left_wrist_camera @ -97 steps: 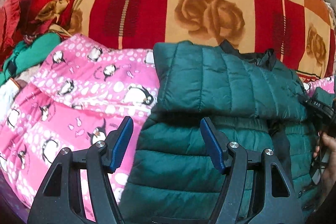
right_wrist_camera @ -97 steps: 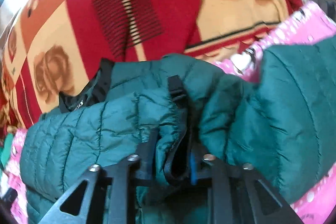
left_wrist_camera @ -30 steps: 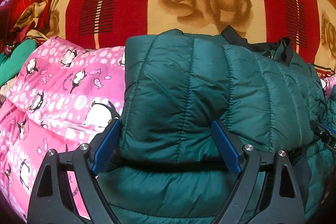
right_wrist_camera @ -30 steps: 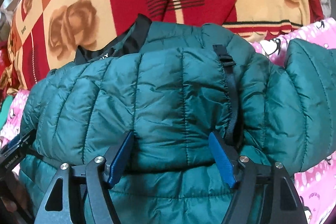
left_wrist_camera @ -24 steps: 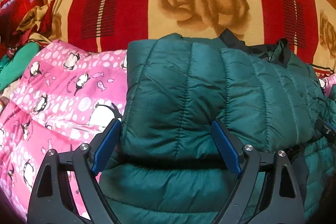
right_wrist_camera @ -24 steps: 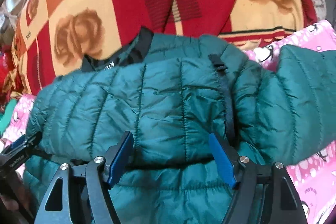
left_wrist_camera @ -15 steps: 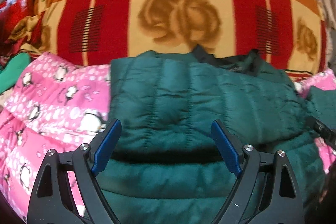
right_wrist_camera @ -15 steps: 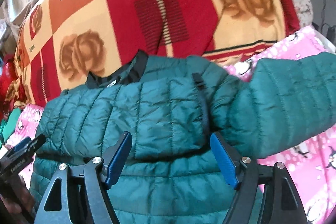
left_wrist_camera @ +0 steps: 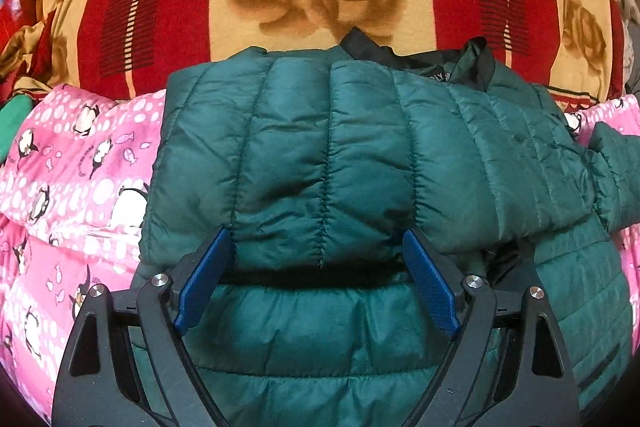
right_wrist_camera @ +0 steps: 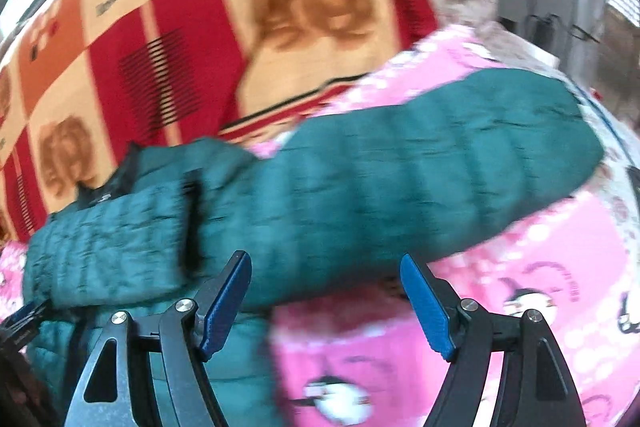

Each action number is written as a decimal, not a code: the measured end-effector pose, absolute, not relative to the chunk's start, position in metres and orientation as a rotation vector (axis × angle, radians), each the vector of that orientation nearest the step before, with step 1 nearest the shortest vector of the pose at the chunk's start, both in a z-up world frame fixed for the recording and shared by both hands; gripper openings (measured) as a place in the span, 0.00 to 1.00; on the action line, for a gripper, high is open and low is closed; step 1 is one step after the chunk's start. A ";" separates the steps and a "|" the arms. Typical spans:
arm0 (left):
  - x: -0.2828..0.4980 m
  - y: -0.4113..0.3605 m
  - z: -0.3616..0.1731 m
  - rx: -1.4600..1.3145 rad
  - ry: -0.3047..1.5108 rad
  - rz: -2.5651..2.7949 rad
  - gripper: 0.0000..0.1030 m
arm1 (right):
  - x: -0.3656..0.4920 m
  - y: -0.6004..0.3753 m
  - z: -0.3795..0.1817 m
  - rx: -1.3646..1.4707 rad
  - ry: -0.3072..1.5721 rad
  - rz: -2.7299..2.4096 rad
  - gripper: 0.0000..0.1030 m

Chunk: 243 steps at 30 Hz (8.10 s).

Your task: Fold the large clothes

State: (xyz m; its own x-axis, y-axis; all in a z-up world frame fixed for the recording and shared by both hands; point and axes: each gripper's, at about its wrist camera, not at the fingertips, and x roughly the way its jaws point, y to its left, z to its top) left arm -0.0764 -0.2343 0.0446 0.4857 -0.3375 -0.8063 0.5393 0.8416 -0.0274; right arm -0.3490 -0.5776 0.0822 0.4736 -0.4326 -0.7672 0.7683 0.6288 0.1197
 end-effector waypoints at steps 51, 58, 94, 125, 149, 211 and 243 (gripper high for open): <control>-0.074 -0.219 0.065 0.138 0.920 -0.563 0.90 | -0.431 -0.700 0.140 0.626 0.346 -0.758 0.17; -0.070 -0.209 0.074 0.090 0.927 -0.557 0.90 | -0.396 -0.659 0.164 0.550 0.357 -0.632 0.14; -0.054 -0.190 0.081 -0.008 0.940 -0.530 0.90 | -0.210 -0.472 0.066 0.221 0.803 -0.277 0.66; -0.044 -0.173 0.097 -0.106 0.946 -0.521 0.90 | -0.201 -0.506 0.118 0.480 0.618 -0.169 0.17; -0.027 -0.157 0.092 -0.423 1.082 -0.650 0.90 | -0.148 -0.370 0.103 0.293 0.734 0.060 0.57; -0.063 -0.168 0.109 0.034 0.789 -0.458 0.57 | -0.215 -0.497 0.082 0.457 0.798 -0.322 0.74; -0.038 -0.212 0.045 0.097 0.930 -0.401 0.76 | -0.167 -0.498 0.037 0.430 0.849 -0.351 0.75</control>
State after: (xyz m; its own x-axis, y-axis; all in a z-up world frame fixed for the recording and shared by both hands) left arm -0.0377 -0.2124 0.0451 0.5299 -0.2942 -0.7954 0.3771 0.9218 -0.0897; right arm -0.1671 -0.4979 0.0369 0.6129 -0.1264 -0.7800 0.4612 0.8587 0.2233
